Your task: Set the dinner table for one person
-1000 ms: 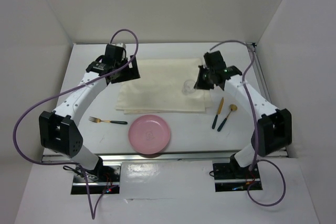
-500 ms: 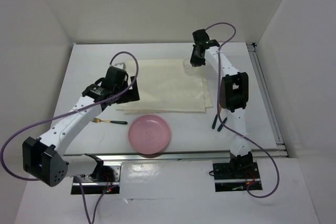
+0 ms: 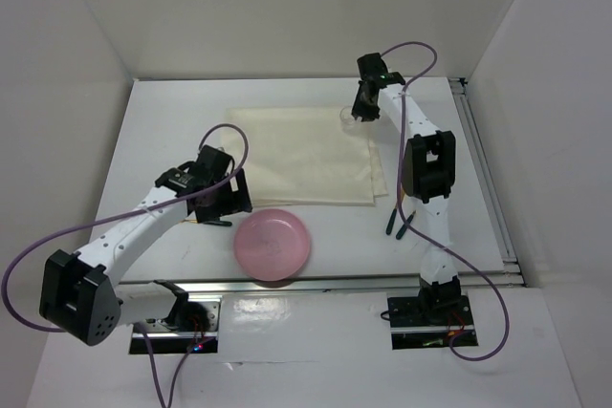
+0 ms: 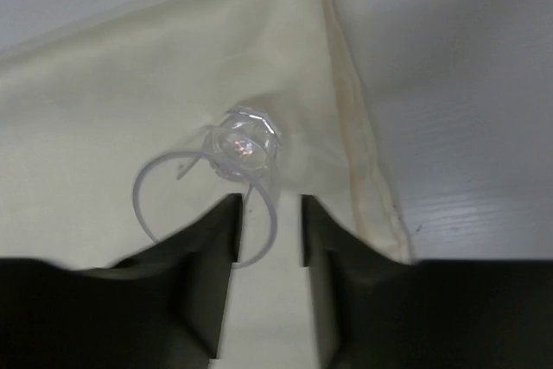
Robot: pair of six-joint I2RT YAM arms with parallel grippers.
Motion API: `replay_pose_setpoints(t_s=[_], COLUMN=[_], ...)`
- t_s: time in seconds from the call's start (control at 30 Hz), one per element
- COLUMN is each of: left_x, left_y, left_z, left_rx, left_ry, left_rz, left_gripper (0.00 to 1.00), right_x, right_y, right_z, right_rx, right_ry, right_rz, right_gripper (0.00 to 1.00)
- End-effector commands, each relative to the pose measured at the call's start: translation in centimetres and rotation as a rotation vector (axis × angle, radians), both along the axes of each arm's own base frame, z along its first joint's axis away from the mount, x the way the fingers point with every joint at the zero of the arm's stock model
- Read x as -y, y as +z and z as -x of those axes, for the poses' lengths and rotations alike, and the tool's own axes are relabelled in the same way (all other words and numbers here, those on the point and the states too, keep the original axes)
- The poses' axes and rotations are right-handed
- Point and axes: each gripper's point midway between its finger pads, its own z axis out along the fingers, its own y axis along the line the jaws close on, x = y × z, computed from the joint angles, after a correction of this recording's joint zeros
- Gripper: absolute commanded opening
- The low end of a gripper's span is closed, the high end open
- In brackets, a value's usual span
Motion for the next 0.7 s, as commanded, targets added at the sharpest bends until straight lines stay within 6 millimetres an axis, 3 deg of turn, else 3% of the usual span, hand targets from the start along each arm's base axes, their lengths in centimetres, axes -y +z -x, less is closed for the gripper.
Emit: replay_pose_setpoints(t_s=[0.0, 0.03, 0.13, 0.27, 0.37, 0.53, 0.67], left_x=[0.1, -0.4, -0.9, -1.2, -1.2, -0.3, 0.9], left_y=[0.3, 0.1, -0.9, -2.9, -5.0, -7.4, -8.2], left_z=[1.2, 1.3, 2.6, 4.1, 4.9, 5.5, 4.9], left_rx=[-0.029, -0.036, -0.102, -0.17, -0.2, -0.225, -0.215], left_ry=[0.046, 0.066, 0.088, 0.092, 0.075, 0.039, 0.01], left_rz=[0.031, 0.01, -0.012, -0.021, -0.018, 0.016, 0.041], left_gripper=[1.0, 1.0, 1.0, 0.99, 0.94, 0.85, 0.72], right_x=[-0.3, -0.4, -0.7, -0.4, -0.4, -3.0, -2.3], right_y=[0.3, -0.1, 1.8, 4.1, 6.8, 11.7, 14.0], right_z=[-0.9, -0.6, 0.0, 0.9, 2.1, 5.7, 8.1], right_rx=[0.032, 0.02, 0.043, 0.079, 0.115, 0.209, 0.251], right_ry=[-0.005, 0.0, 0.013, 0.014, 0.016, 0.098, 0.092], right_rz=[-0.018, -0.023, -0.046, -0.055, -0.08, -0.148, -0.139], right_gripper=[0.53, 0.63, 0.86, 0.95, 0.99, 0.99, 0.99])
